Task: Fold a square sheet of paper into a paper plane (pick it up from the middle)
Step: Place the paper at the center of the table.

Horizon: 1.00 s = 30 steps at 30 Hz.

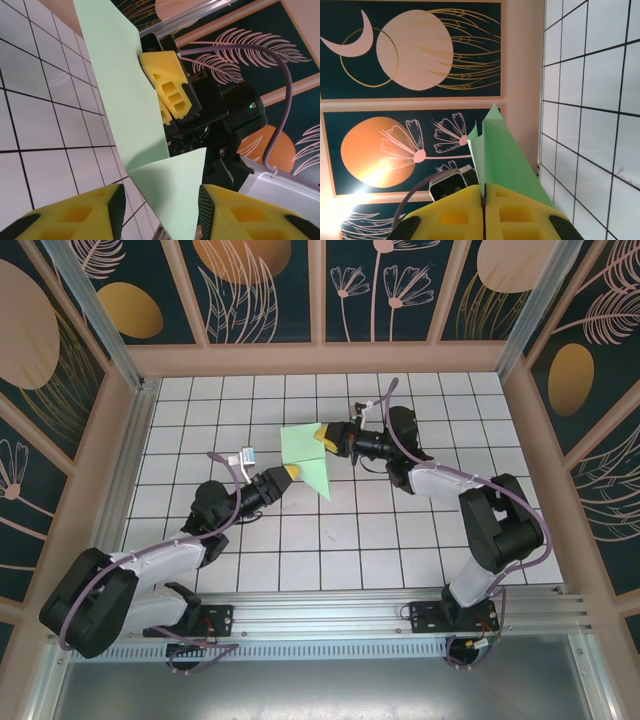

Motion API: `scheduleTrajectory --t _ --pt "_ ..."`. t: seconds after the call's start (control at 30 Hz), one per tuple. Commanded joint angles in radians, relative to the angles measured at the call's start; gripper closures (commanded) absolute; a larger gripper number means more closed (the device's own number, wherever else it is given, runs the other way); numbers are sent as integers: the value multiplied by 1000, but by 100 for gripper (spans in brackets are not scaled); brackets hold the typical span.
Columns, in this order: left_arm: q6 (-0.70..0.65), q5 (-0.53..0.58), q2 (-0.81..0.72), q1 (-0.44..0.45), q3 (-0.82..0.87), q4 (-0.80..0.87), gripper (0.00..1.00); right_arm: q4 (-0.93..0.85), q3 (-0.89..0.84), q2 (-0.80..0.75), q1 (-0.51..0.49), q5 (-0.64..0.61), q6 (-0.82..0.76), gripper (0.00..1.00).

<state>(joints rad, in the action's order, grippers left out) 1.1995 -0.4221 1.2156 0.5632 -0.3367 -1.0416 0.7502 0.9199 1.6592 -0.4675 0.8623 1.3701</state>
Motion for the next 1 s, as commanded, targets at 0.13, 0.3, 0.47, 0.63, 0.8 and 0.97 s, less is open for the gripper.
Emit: scheduleTrajectory --t 0.13,0.3,0.47,0.63,0.8,0.97 --pt "-3 43 22 4 13 -121 69 60 12 -5 -8 30 43 91" --pt "-6 50 30 4 6 -105 87 21 3 -9 -3 43 22 90" --pt "-34 79 28 4 26 0 95 -256 7 -54 33 13 -187 47" --pt "-92 91 62 4 32 191 96 -615 -13 -135 110 -128 -486 27" --pt "-130 40 163 4 34 223 97 -833 -11 -165 73 -313 -686 19" --pt "-165 -11 278 4 58 123 98 -903 -11 -152 -2 -433 -761 12"
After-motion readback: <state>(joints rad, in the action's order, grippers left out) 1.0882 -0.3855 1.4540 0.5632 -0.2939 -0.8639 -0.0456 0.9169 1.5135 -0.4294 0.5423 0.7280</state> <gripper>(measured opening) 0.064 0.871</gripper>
